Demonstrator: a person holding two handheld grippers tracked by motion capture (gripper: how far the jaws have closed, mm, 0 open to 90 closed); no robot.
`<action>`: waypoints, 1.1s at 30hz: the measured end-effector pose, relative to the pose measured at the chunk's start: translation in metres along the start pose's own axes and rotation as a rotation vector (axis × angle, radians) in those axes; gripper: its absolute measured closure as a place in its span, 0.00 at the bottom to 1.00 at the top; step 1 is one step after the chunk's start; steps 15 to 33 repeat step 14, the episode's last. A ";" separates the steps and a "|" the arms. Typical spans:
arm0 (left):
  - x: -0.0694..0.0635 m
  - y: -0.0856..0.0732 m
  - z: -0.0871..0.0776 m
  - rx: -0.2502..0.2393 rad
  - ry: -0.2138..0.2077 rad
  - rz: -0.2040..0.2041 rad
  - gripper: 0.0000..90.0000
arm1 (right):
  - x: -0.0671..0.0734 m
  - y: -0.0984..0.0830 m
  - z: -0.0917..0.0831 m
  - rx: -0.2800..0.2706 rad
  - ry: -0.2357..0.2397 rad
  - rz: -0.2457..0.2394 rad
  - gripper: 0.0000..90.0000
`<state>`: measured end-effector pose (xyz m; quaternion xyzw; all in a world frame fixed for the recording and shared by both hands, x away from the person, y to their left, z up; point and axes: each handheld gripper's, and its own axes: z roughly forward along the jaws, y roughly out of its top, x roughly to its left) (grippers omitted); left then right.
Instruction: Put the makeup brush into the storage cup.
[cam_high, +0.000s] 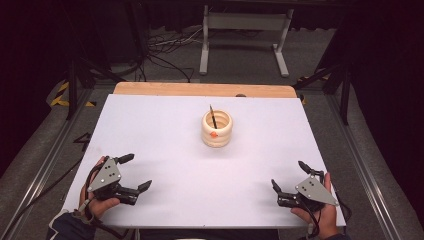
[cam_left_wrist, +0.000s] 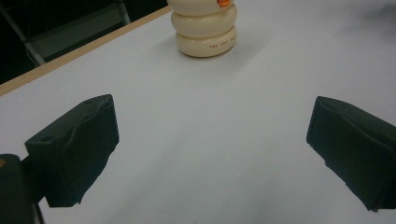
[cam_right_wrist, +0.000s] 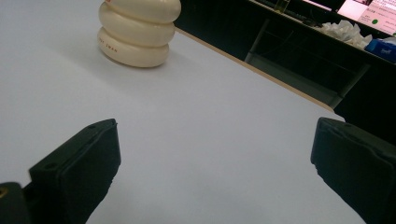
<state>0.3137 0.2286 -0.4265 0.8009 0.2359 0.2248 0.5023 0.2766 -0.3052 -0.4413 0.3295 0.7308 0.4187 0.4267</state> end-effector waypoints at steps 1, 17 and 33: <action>0.000 0.000 0.000 0.000 0.000 0.000 0.04 | 0.000 0.000 0.000 0.000 0.000 0.000 0.02; 0.001 0.001 0.003 0.002 -0.001 -0.002 0.04 | -0.002 -0.001 -0.001 0.005 -0.007 0.013 0.03; 0.001 0.001 0.003 0.002 -0.001 -0.002 0.04 | -0.002 -0.001 -0.001 0.005 -0.007 0.013 0.03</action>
